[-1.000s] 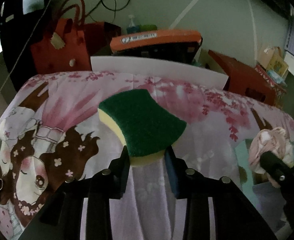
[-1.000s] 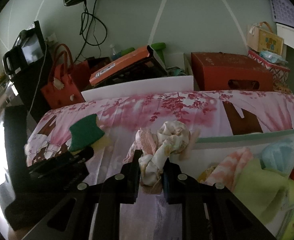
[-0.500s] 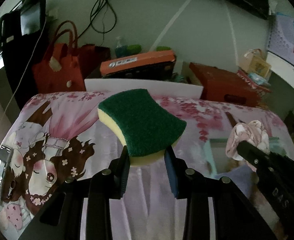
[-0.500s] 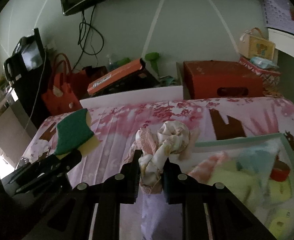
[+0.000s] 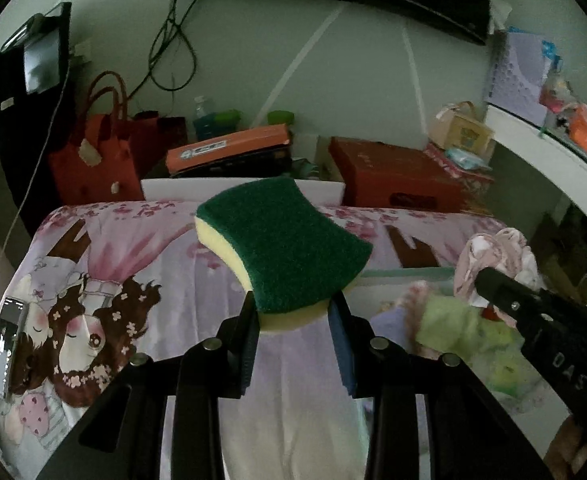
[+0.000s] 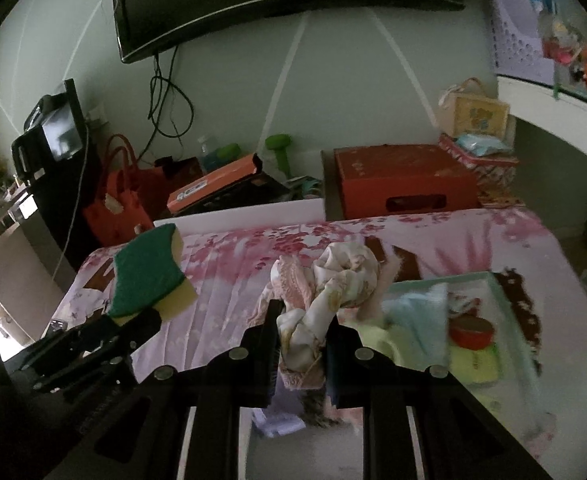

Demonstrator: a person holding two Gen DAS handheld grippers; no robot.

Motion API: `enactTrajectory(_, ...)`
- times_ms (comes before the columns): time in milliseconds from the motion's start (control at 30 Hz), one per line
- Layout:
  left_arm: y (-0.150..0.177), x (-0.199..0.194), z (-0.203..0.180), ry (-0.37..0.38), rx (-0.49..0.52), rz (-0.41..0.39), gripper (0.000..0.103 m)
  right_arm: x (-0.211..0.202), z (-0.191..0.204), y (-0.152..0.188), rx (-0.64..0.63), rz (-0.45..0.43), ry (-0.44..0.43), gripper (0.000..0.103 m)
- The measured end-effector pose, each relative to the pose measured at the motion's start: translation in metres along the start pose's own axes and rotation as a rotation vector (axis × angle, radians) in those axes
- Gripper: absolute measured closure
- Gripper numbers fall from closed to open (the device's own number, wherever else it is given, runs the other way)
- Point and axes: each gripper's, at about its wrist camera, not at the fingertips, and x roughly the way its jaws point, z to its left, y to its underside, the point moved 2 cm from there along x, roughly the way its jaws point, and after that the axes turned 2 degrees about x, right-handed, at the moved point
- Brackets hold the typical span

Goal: Organize soft objects
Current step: 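Carry scrunchie and sponge over the mint tray with both tools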

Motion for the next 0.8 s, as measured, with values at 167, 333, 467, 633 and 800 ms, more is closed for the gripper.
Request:
enactTrajectory(167, -0.001, -0.026, -0.021, 0.031, 0.034, 0.001, 0.068, -0.027, -0.019, 0.004, 0.028, 0.025, 0.021, 0.083)
enactTrajectory(333, 0.000, -0.048, -0.039, 0.047, 0.063, 0.011, 0.067, -0.048, -0.040, 0.012, 0.041, 0.060, 0.055, 0.083)
enactTrajectory(467, 0.005, -0.059, -0.054, 0.057, 0.088, 0.026, 0.067, -0.060, -0.061, 0.024, 0.062, 0.102, 0.079, 0.083)
enactTrajectory(633, 0.017, -0.065, -0.072, 0.087, 0.108, 0.065, 0.067, -0.070, -0.081, 0.036, 0.065, 0.134, 0.105, 0.083)
enactTrajectory(800, 0.028, -0.068, -0.090, 0.116, 0.133, 0.100, 0.067, -0.074, -0.099, 0.046, 0.071, 0.162, 0.113, 0.083)
